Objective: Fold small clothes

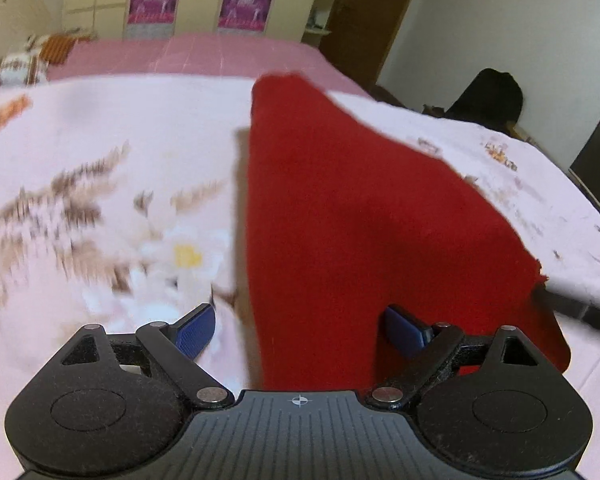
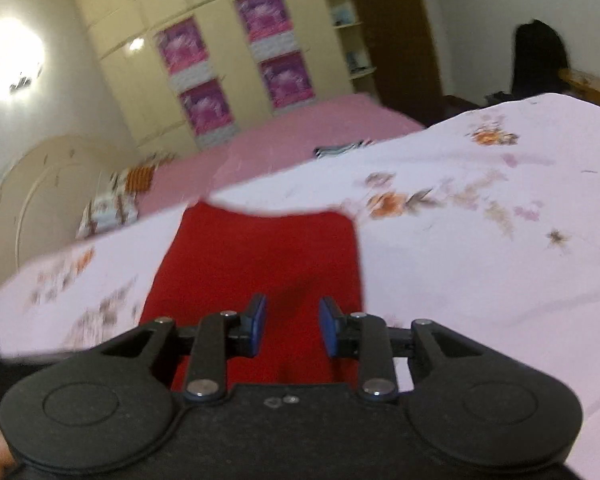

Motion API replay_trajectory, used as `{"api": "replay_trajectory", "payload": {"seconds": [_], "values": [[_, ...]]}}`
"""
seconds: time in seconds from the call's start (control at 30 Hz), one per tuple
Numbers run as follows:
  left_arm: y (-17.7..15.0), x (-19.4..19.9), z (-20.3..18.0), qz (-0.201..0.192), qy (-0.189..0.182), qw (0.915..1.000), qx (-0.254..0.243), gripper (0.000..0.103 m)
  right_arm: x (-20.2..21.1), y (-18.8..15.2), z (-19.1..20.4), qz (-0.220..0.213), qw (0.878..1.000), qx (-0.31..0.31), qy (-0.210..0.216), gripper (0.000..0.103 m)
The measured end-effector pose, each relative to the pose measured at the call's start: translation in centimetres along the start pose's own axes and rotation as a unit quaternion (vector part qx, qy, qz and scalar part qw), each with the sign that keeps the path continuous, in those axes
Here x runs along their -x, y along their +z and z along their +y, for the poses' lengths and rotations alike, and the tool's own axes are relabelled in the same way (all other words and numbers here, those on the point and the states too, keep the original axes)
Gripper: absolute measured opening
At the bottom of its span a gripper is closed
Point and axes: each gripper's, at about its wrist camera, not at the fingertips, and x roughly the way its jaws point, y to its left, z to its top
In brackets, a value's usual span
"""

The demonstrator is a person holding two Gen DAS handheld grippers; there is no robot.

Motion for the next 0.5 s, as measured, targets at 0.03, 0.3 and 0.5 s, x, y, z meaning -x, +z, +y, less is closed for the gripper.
{"api": "replay_trajectory", "payload": {"seconds": [0.03, 0.3, 0.5], "values": [[-0.4, 0.1, -0.1, -0.006, 0.003, 1.0000, -0.003, 0.091, -0.7, -0.8, 0.0, 0.020, 1.000, 0.006, -0.012, 0.026], [0.3, 1.8, -0.7, -0.008, 0.017, 0.9998, -0.008, 0.090, -1.4, -2.4, -0.4, 0.051, 0.995, 0.062, -0.055, 0.025], [3.1, 3.2, -1.5, -0.040, 0.008, 0.9989, -0.023, 0.090, -0.1, 0.9, 0.8, 0.004, 0.998, 0.047, -0.034, 0.029]]}}
